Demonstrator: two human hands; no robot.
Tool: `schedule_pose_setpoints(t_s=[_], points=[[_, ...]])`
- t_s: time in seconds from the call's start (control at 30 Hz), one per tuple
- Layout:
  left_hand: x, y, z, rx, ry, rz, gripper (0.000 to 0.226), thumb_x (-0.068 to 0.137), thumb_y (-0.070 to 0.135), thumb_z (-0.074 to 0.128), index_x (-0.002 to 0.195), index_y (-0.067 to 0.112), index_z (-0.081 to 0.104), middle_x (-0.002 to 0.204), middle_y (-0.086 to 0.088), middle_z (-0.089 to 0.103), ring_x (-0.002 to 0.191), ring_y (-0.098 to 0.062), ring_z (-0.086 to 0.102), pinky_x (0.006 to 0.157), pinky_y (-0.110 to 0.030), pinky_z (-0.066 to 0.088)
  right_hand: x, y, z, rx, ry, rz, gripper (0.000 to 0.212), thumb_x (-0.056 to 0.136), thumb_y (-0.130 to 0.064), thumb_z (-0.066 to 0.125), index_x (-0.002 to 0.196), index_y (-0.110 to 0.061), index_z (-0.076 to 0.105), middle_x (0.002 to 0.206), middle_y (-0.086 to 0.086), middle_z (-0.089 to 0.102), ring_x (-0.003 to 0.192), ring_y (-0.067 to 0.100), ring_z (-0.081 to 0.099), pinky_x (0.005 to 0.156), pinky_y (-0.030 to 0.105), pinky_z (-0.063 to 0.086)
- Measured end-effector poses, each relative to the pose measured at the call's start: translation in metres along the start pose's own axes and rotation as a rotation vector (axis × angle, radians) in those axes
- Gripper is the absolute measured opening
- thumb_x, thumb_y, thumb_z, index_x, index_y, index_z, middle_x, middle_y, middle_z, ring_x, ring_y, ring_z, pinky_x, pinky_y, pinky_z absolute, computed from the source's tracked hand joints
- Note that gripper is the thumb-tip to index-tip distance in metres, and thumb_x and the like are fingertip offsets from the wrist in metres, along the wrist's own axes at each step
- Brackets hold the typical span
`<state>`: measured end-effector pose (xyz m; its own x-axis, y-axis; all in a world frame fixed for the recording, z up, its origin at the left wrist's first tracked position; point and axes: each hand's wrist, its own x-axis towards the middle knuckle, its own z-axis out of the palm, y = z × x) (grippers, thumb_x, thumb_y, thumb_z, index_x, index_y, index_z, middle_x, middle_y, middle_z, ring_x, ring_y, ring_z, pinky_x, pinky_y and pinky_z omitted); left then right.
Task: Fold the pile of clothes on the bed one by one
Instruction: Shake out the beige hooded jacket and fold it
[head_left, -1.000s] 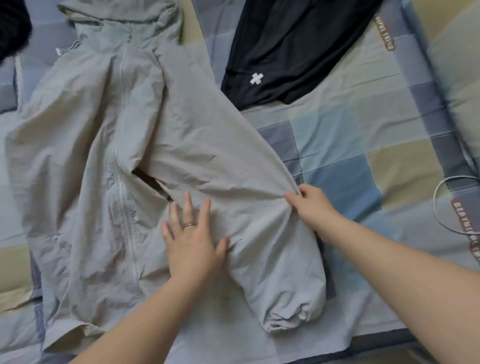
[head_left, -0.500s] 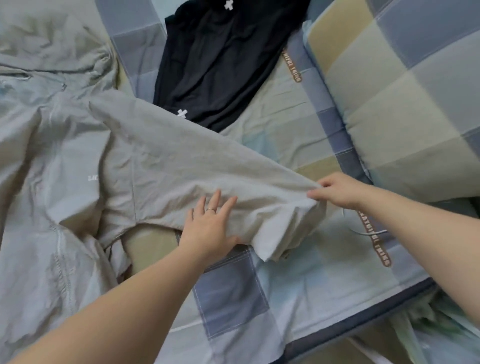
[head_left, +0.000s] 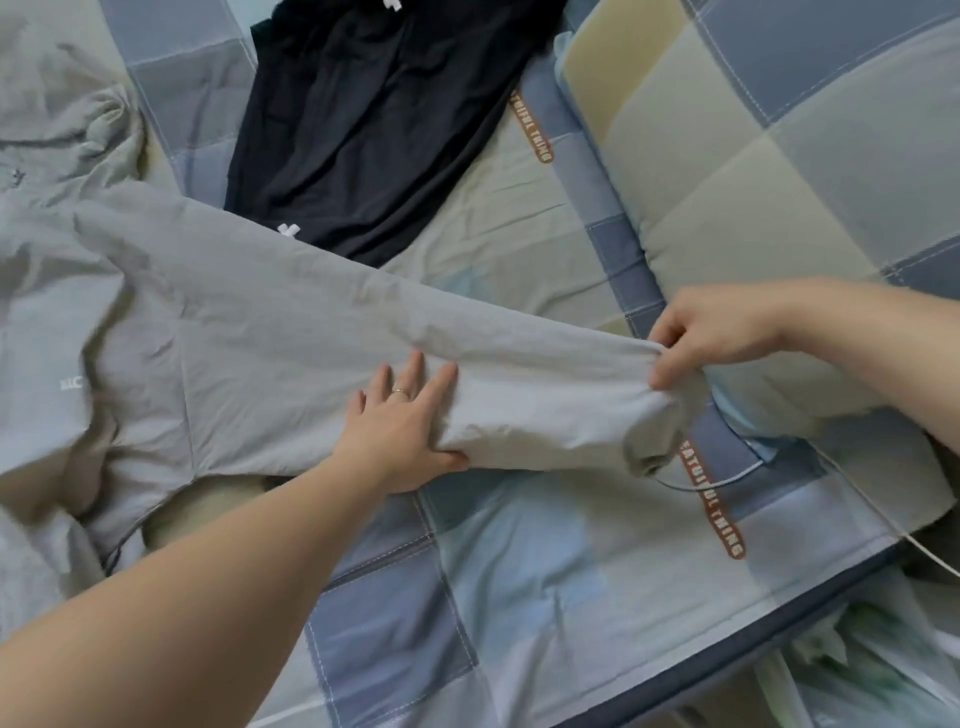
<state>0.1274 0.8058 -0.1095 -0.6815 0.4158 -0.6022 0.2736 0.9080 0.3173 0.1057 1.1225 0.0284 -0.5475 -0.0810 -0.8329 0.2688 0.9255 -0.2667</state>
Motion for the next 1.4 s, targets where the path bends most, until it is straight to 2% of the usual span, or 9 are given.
schedule_pose_setpoints(t_s=[0.2, 0.4, 0.53, 0.77, 0.93, 1.03, 1.17, 1.3, 1.4], points=[[0.025, 0.049, 0.004, -0.027, -0.005, 0.002, 0.125, 0.072, 0.075, 0.070, 0.153, 0.048, -0.020, 0.167, 0.004, -0.022, 0.154, -0.036, -0.012, 0.121, -0.060, 0.006, -0.003, 0.044, -0.002, 0.489, 0.369, -0.042, 0.023, 0.099, -0.025, 0.058, 0.079, -0.014, 0.059, 0.077, 0.009, 0.054, 0.076, 0.021, 0.049, 0.068, 0.034, 0.034], [0.044, 0.082, 0.004, -0.036, -0.024, -0.020, 0.131, 0.062, 0.084, 0.069, 0.151, 0.050, -0.022, 0.166, 0.004, -0.024, 0.153, -0.035, -0.017, 0.119, -0.065, 0.005, -0.013, 0.078, -0.008, 0.428, 0.353, -0.033, 0.027, 0.084, -0.030, 0.079, 0.105, -0.025, 0.062, 0.082, 0.002, 0.066, 0.069, 0.016, 0.061, 0.063, 0.025, 0.045], [0.050, 0.097, 0.009, -0.049, -0.045, -0.021, 0.138, 0.053, 0.090, 0.068, 0.150, 0.051, -0.022, 0.165, 0.005, -0.026, 0.153, -0.034, -0.019, 0.117, -0.068, 0.004, -0.023, 0.086, -0.020, 0.301, 0.207, 0.078, 0.047, 0.082, -0.025, 0.082, 0.121, -0.029, 0.058, 0.106, -0.003, 0.066, 0.097, 0.020, 0.064, 0.087, 0.034, 0.050], [0.051, 0.118, 0.028, -0.190, 0.008, 0.163, 0.133, 0.037, 0.110, 0.034, 0.149, 0.058, -0.017, 0.167, 0.011, -0.017, 0.155, -0.028, -0.013, 0.119, -0.066, 0.005, -0.014, 0.090, 0.011, 0.161, 0.574, 0.236, 0.017, 0.084, -0.025, 0.074, 0.095, -0.021, 0.062, 0.088, 0.000, 0.066, 0.083, 0.025, 0.064, 0.077, 0.038, 0.054], [0.053, 0.142, 0.035, -0.225, -0.076, 0.119, 0.089, 0.068, 0.099, 0.021, 0.148, 0.066, 0.000, 0.168, 0.014, -0.008, 0.155, -0.023, -0.013, 0.121, -0.060, -0.004, -0.010, 0.098, 0.043, 0.337, 0.754, 0.180, 0.030, 0.091, -0.005, 0.059, 0.117, -0.020, 0.055, 0.101, -0.002, 0.058, 0.092, 0.020, 0.057, 0.070, 0.027, 0.039], [0.063, 0.150, 0.044, -0.086, -0.084, 0.118, 0.070, 0.091, 0.078, 0.034, 0.151, 0.060, 0.005, 0.169, 0.010, -0.007, 0.154, -0.027, -0.015, 0.120, -0.062, -0.005, -0.014, 0.091, 0.065, 0.198, 0.854, 0.153, 0.041, 0.090, 0.003, 0.053, 0.126, -0.016, 0.054, 0.123, 0.004, 0.055, 0.109, 0.027, 0.054, 0.084, 0.031, 0.040], [0.068, 0.150, 0.045, -0.066, -0.034, 0.195, 0.067, 0.096, 0.066, 0.044, 0.155, 0.052, 0.016, 0.169, 0.011, -0.003, 0.155, -0.027, -0.006, 0.122, -0.055, 0.002, -0.017, 0.068, 0.104, -0.083, 1.034, 0.091, 0.048, 0.082, -0.014, 0.056, 0.129, -0.021, 0.057, 0.140, 0.003, 0.050, 0.128, 0.030, 0.044, 0.096, 0.046, 0.039], [0.060, 0.111, 0.030, -0.006, 0.180, 0.124, 0.061, 0.101, 0.049, 0.044, 0.157, 0.042, 0.021, 0.170, 0.006, 0.003, 0.156, -0.028, -0.001, 0.124, -0.050, 0.006, 0.024, 0.027, 0.143, -0.014, 0.820, -0.008, 0.055, 0.088, -0.029, 0.049, 0.143, -0.023, 0.049, 0.156, 0.001, 0.039, 0.146, 0.031, 0.031, 0.111, 0.054, 0.032], [0.057, 0.068, 0.018, 0.029, 0.319, -0.025, 0.063, 0.101, 0.045, 0.043, 0.159, 0.038, 0.019, 0.170, 0.002, 0.002, 0.156, -0.030, -0.006, 0.123, -0.053, 0.001, 0.080, -0.013, 0.152, -0.101, 0.600, -0.105, 0.061, 0.102, -0.041, 0.040, 0.158, -0.036, 0.017, 0.169, -0.007, 0.001, 0.155, 0.026, -0.005, 0.123, 0.054, 0.003]])
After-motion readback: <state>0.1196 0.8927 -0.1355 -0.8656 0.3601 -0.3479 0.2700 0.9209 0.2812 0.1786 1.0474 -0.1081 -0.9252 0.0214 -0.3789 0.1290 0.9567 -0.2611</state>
